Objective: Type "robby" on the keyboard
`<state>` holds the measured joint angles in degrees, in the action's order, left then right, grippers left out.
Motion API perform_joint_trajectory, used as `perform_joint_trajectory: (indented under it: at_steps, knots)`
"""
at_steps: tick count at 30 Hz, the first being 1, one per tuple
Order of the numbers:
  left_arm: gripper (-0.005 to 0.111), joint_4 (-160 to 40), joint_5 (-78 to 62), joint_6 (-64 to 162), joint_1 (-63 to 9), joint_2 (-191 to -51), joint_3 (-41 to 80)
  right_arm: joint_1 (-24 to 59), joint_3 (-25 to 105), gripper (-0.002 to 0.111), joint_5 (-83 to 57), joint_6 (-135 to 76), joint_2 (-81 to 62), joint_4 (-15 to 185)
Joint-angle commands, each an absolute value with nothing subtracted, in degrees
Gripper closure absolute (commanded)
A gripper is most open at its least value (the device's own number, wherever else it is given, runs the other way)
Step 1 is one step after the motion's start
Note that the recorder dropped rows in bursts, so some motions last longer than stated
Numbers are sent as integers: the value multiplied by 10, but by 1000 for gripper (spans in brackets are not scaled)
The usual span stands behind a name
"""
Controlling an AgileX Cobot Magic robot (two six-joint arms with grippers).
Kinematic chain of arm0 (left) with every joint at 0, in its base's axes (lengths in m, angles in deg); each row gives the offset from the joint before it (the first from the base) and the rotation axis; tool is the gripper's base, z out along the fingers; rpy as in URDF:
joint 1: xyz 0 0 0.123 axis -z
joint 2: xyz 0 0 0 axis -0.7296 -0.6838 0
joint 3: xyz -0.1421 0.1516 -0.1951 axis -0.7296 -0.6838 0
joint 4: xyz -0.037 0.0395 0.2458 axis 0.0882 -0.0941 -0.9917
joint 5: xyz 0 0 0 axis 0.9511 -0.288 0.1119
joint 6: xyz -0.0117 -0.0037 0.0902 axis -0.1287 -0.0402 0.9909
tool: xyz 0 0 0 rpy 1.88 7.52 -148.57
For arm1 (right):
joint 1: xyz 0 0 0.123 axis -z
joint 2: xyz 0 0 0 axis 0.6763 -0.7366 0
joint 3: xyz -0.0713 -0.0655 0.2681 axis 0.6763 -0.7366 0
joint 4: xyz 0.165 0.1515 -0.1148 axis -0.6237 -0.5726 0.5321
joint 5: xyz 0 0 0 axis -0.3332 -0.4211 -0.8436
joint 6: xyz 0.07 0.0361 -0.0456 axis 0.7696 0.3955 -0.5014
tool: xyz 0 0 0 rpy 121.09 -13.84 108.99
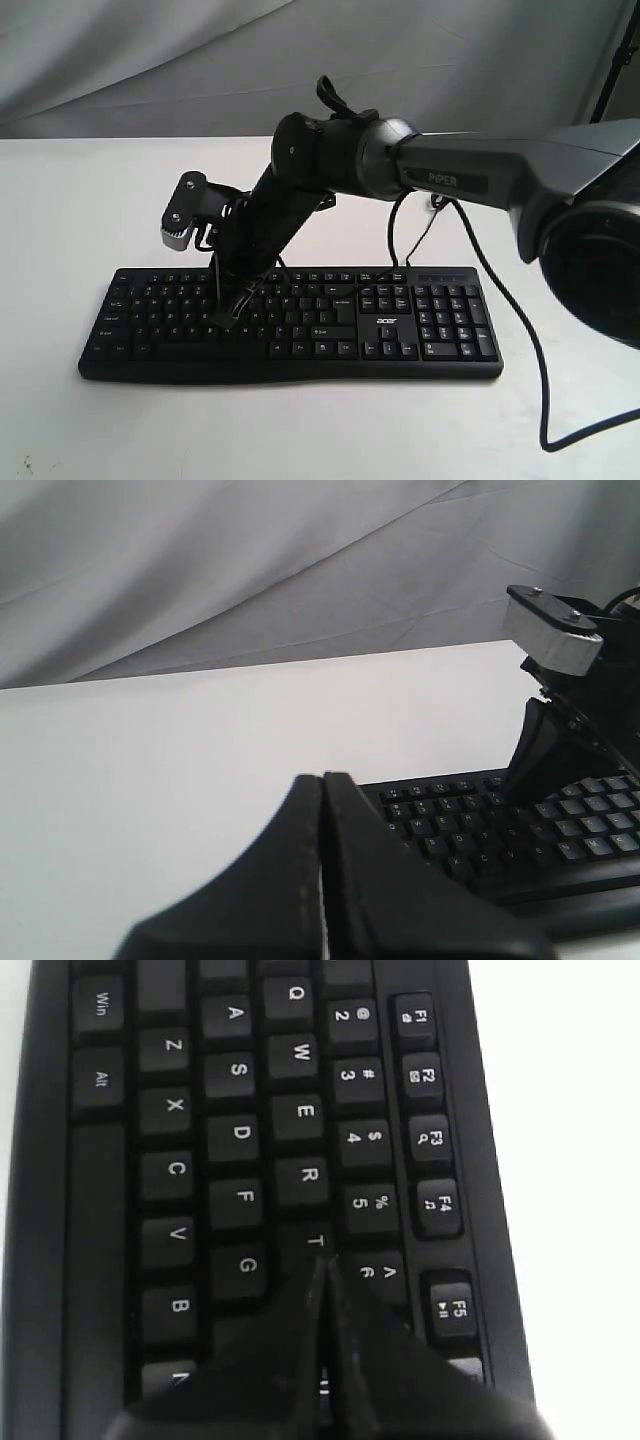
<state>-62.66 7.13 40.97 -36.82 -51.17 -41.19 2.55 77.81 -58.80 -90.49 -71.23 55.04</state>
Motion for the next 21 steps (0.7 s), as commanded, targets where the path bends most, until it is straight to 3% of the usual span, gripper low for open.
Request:
perform_joint_trajectory:
  at_steps: [1,21]
  knots:
    - [107,-629,68,408,-365,-510,-414,27,782,108,-588,-907,-714,549]
    - [107,-629,68,408,-365,-510,-414,27,782,108,-594,-901,-666,557]
